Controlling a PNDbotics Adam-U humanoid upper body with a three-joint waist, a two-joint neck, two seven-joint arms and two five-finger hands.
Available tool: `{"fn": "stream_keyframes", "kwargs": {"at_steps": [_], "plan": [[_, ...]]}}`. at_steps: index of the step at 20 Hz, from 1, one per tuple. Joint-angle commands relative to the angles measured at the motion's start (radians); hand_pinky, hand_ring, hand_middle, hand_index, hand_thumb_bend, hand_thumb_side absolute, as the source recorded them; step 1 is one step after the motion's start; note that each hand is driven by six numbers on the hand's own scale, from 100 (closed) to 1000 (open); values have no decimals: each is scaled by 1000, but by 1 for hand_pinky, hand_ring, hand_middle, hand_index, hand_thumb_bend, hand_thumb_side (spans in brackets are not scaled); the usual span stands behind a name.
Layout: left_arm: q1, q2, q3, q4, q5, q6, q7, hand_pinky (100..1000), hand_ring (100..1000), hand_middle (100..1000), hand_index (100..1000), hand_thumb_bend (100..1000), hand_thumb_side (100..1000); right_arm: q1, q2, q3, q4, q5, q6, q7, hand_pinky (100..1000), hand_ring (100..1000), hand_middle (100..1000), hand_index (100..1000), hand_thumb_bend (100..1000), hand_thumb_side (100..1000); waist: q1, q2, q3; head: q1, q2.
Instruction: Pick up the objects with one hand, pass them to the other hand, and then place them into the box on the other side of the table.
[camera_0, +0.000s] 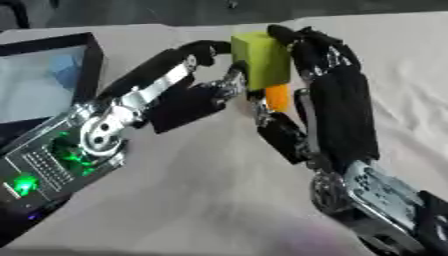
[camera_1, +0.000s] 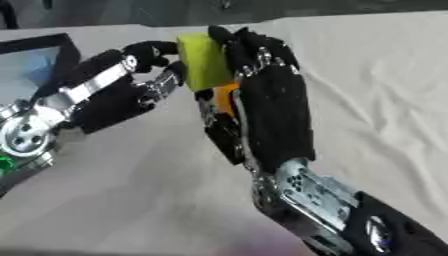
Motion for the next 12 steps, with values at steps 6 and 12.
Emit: {"fn": "stream_keyframes", "kwargs": {"at_steps": [6,12], "plan": [[-12,8,-3,-11,62,-54,-85,1000,967,958,979,100,1000,-9,-18,-5,-21,-5,110,-126,754,649,583,558,100,100,14,-2,-2,1,-2],[-12,10,1,-11,62,-65,-110,1000,967,957,978,100,1000,-9,-17,-8,-21,-1,104,-122,754,649,583,559,100,100,14,-3,-3,0,-1]]}}
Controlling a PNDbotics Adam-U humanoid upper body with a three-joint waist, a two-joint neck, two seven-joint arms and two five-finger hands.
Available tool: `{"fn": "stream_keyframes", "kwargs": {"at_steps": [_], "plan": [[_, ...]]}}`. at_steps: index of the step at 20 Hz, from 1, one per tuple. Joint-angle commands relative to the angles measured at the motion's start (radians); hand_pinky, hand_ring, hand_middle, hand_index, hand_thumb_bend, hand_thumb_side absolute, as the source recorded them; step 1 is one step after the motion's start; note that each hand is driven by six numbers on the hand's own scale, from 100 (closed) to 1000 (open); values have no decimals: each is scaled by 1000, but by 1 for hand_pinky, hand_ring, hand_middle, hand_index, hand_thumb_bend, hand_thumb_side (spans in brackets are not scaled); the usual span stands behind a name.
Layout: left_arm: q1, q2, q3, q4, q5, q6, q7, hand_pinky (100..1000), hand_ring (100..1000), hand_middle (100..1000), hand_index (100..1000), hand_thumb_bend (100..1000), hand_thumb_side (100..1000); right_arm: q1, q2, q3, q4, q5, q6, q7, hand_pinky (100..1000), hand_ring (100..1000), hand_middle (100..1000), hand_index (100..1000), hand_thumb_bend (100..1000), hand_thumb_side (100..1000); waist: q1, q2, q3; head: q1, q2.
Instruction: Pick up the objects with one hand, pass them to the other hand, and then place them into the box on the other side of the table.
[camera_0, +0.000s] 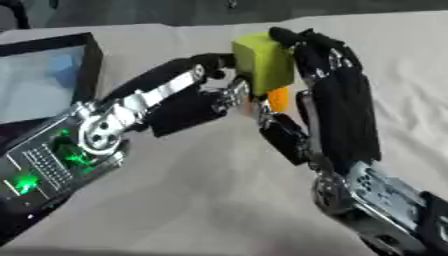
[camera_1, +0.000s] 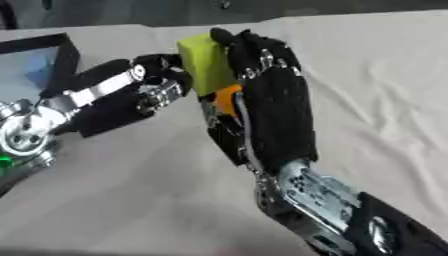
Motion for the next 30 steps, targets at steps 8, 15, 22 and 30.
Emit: {"fn": "stream_keyframes", "kwargs": {"at_steps": [8,15,22,30], "plan": [[-20,-3,1,-19,1,-19,-50,1000,964,951,969,118,1000,-21,-7,-8,-21,51,90,-85,757,630,582,557,100,100,15,-2,-4,0,3],[-23,-9,2,-19,-2,-8,-59,1000,963,950,968,124,1000,-27,-3,-12,-21,86,85,-49,759,628,580,555,100,100,15,-3,-4,0,1],[-31,-19,-2,-19,-2,-13,-77,1000,965,950,965,159,1000,-32,-1,-11,-21,116,79,-23,758,618,583,557,100,100,16,-1,-6,-1,5],[-38,-29,-3,-19,-13,-11,-106,1000,966,951,966,272,1000,-45,-1,-11,-21,201,57,78,761,612,588,564,100,100,15,-4,-9,0,5]]}}
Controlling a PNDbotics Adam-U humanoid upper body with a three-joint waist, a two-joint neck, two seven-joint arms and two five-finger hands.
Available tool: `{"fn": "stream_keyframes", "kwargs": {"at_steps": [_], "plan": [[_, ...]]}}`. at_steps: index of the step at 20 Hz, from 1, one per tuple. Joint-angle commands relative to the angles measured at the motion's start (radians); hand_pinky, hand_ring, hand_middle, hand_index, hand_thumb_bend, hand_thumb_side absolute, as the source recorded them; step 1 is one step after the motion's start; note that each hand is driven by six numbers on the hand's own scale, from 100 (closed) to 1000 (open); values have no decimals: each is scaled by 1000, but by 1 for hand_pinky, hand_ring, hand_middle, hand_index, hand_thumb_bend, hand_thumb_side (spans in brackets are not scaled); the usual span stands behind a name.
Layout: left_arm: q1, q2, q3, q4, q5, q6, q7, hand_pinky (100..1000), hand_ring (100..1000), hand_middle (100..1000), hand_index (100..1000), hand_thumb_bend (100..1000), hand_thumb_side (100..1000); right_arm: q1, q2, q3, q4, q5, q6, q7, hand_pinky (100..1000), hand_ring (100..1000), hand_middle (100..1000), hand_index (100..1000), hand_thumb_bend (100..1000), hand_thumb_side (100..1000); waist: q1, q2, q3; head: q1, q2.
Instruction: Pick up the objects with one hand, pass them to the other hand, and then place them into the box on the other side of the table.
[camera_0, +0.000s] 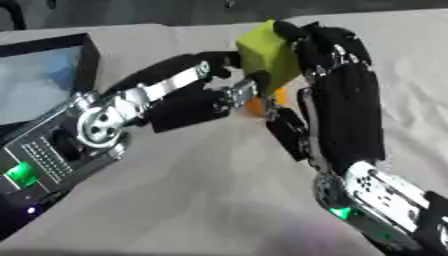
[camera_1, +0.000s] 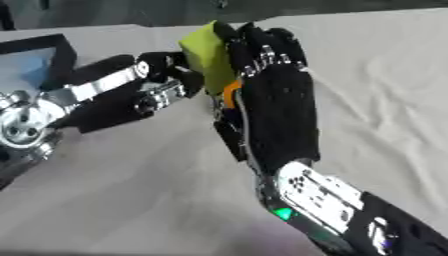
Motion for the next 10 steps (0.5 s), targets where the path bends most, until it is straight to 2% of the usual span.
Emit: {"fn": "stream_keyframes", "kwargs": {"at_steps": [1,5,10], "plan": [[-17,-18,-12,-20,-2,-5,-23,1000,965,950,965,261,1000,-34,7,-13,-21,40,6,26,760,609,588,564,100,100,11,-5,0,1,3],[-19,-24,-8,-20,-21,24,-8,1000,952,938,948,227,1000,-42,13,-16,-21,67,-18,42,758,606,587,568,100,100,10,-5,0,3,0],[-24,-32,-2,-20,-52,69,49,1000,948,935,943,188,1000,-46,16,-17,-21,64,-45,21,749,598,584,565,100,100,11,-6,1,6,-3]]}}
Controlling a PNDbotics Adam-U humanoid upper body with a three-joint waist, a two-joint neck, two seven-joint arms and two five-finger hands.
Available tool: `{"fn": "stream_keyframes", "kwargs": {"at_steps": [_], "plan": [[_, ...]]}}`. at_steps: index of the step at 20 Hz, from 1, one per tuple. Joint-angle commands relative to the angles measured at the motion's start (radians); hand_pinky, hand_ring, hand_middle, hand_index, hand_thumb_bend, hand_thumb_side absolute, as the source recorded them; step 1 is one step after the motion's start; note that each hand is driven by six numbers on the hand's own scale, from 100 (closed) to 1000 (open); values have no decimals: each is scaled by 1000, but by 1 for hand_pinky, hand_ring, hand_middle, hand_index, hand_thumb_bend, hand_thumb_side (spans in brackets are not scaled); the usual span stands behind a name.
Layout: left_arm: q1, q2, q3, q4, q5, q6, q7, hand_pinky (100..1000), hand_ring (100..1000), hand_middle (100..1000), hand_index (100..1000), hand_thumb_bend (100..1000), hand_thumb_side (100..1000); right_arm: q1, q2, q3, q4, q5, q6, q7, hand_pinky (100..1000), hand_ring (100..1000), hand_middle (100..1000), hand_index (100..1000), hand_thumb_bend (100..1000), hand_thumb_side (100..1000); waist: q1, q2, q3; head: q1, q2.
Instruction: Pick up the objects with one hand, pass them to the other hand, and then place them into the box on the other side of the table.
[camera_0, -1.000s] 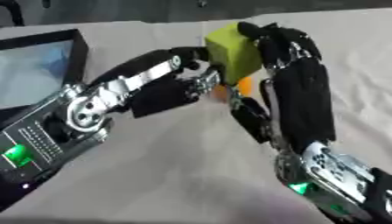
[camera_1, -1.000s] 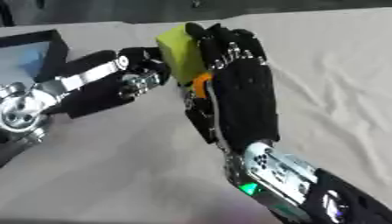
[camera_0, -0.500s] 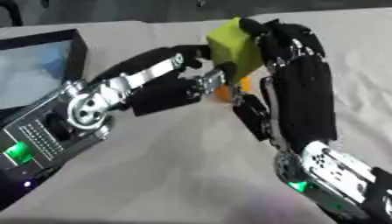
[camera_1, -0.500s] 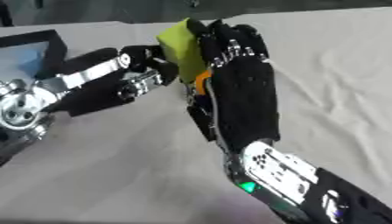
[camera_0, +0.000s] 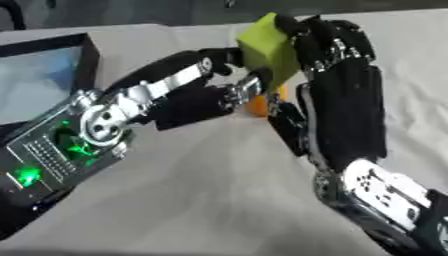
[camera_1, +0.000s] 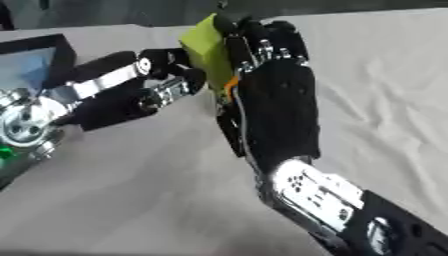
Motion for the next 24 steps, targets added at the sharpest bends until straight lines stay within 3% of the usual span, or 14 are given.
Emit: {"fn": "stream_keyframes", "kwargs": {"at_steps": [1,24], "plan": [[-18,-8,-7,-19,-15,22,26,1000,948,935,944,182,1000,-31,15,-11,-21,3,-21,-19,748,598,584,565,100,100,11,-6,1,4,-3],[-33,-33,1,-19,-95,77,104,1000,940,928,941,116,1000,-32,14,-5,-21,-134,-97,-135,706,561,558,551,100,100,10,-10,1,14,-14]]}}
